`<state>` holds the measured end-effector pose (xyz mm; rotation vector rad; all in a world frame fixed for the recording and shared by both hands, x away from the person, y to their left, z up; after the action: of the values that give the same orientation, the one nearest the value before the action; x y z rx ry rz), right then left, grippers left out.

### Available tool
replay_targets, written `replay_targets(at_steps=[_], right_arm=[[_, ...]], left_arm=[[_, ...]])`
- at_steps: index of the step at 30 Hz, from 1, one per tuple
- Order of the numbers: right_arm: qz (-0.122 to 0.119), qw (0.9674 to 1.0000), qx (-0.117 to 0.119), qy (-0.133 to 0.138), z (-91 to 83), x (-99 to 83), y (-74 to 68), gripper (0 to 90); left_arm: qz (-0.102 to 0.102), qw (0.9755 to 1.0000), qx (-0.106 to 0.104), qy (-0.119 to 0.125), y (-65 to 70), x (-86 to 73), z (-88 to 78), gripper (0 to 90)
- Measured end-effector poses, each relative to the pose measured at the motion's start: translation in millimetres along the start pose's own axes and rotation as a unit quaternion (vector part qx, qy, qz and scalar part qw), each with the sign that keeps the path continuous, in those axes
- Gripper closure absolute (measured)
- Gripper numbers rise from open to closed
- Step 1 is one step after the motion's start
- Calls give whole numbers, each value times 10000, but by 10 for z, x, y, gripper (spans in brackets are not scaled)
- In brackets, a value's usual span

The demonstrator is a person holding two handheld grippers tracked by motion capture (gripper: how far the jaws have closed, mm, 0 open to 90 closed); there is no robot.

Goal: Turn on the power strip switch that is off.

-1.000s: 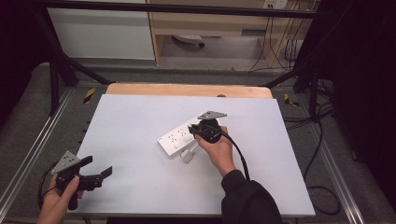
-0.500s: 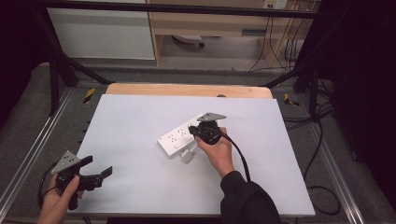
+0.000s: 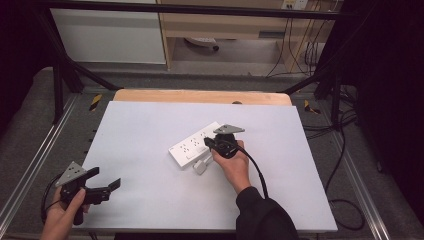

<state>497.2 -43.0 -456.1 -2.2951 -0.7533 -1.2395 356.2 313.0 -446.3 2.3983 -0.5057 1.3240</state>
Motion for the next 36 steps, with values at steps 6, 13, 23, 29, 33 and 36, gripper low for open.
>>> replay_targets(at_steps=[6, 13, 23, 29, 33, 36], right_arm=[[-15, 10000, -25, 1, 17, -25, 0, 889], [-44, 10000, 4, -37, 47, -56, -20, 887], [-29, 9999, -22, -126, 135, -100, -19, 886], [10, 9999, -44, -145, 169, -117, 1, 890], [-4, 9999, -15, -146, 175, -122, -5, 900], [-17, 9999, -12, -137, 179, -122, -11, 900]], left_arm=[[-3, 10000, -9, 1, 0, 0, 1, 60], [1, 10000, -3, -14, 2, -2, 2, 61], [0, 10000, -11, 6, 0, 1, 1, 61], [3, 10000, -13, 5, 0, 1, 0, 61], [6, 10000, -18, 8, 0, 1, 0, 62], [14, 10000, -29, 4, 3, 1, 1, 62]])
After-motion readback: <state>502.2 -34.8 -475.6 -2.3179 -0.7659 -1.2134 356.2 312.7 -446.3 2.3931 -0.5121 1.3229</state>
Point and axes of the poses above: each handheld gripper's, and its own axes: z roughly forward along the jaws, x roughly out of its top, y roughly to its right, the point moved 6 cm from there along z, roughly forward along the jaws, and after that the axes turned 1 degree about -z, right-handed, at the moved point
